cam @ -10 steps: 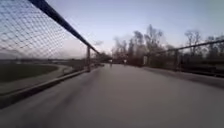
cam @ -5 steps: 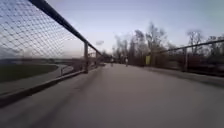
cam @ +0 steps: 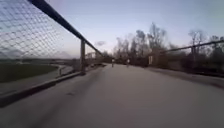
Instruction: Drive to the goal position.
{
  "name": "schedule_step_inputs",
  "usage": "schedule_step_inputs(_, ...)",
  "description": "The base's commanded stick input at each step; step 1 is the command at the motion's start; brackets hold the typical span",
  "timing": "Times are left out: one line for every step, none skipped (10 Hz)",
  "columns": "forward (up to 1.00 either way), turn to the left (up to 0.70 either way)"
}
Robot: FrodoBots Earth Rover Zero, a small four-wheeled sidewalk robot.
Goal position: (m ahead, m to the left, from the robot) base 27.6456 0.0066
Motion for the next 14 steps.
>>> schedule_step_inputs(1.00, 0.00)
schedule_step_inputs(1.00, 0.00)
schedule_step_inputs(1.00, 0.00)
schedule_step_inputs(1.00, 0.00)
schedule_step_inputs(1.00, 0.00)
schedule_step_inputs(1.00, 0.00)
schedule_step_inputs(1.00, 0.00)
schedule_step_inputs(1.00, 0.00)
schedule_step_inputs(1.00, 0.00)
schedule_step_inputs(1.00, 0.00)
schedule_step_inputs(1.00, 0.00)
schedule_step_inputs(1.00, 0.00)
schedule_step_inputs(1.00, 0.00)
schedule_step_inputs(1.00, 0.00)
